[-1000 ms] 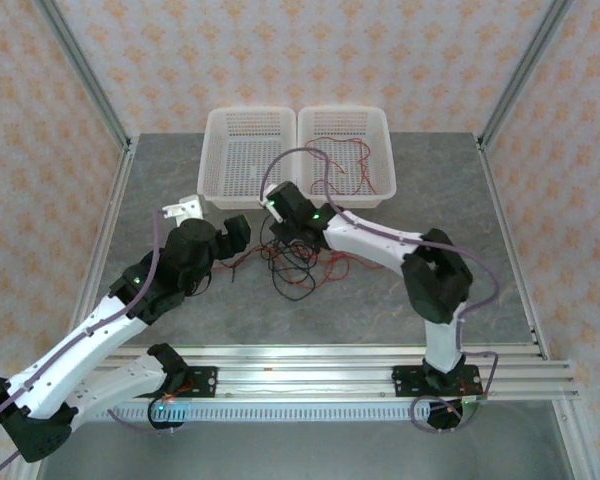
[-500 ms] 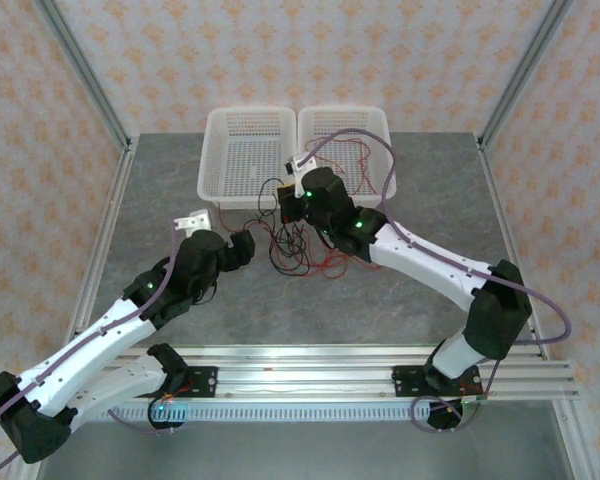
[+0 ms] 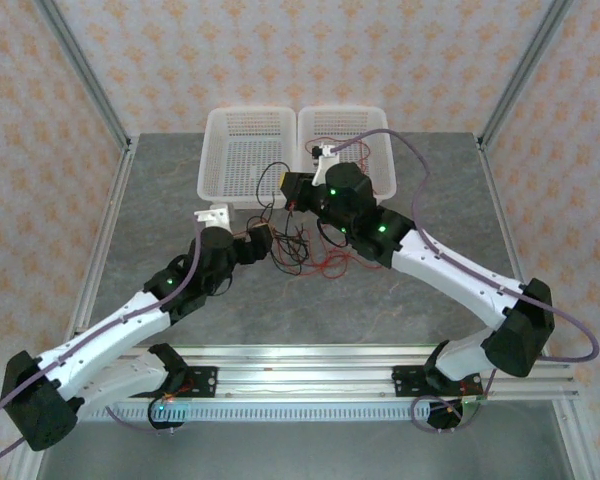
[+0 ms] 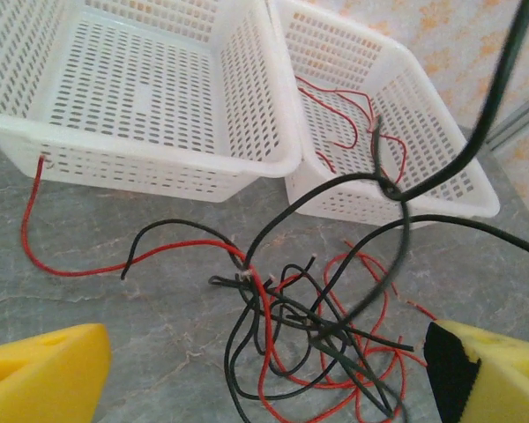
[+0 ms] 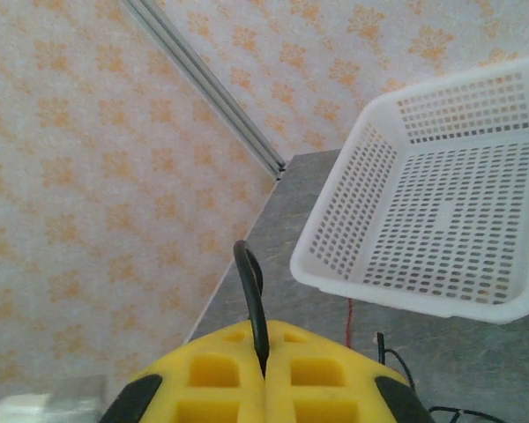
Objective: Untangle the cables
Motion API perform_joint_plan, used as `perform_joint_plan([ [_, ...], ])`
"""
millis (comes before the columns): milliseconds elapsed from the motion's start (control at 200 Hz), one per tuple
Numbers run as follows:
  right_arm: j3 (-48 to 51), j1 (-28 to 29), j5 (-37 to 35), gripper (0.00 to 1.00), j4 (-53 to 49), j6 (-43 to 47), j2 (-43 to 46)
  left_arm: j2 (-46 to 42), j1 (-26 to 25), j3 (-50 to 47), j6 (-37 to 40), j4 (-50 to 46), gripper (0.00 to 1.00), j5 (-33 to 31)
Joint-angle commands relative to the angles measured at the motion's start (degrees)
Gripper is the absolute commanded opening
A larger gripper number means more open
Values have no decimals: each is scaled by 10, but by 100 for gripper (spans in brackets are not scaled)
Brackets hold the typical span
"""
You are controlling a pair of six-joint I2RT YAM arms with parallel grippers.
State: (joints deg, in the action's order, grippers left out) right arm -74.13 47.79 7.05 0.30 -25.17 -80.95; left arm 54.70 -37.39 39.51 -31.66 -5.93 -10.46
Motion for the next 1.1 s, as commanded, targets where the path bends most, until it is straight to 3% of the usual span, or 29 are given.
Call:
perform_joint_plan([
  [0,0,-4,15,0,23,-49,15,16,-1,-11,42,111,93,3],
  [250,-5,-4,24,0,23,-66,20,67,-1,-23,72,217,93,9],
  [445,-15,-3,27,0,20,-70,31,119,-1,-53,83,269,85,-7],
  [501,-22,-3,29,0,15,-71,32,131,-1,-60,85,285,77,-11],
  [646,-37,-3,27,0,7,-71,40,166,-1,-68,88,305,33,-35],
  [771,-52,-4,17,0,-6,-65,49,196,-1,-68,83,305,5,-46],
  [831,-59,-4,9,0,-13,-59,55,207,-1,-75,76,307,0,-47],
  [1091,-128,-22,-16,0,-65,-16,65,228,0,-143,21,347,0,-44],
])
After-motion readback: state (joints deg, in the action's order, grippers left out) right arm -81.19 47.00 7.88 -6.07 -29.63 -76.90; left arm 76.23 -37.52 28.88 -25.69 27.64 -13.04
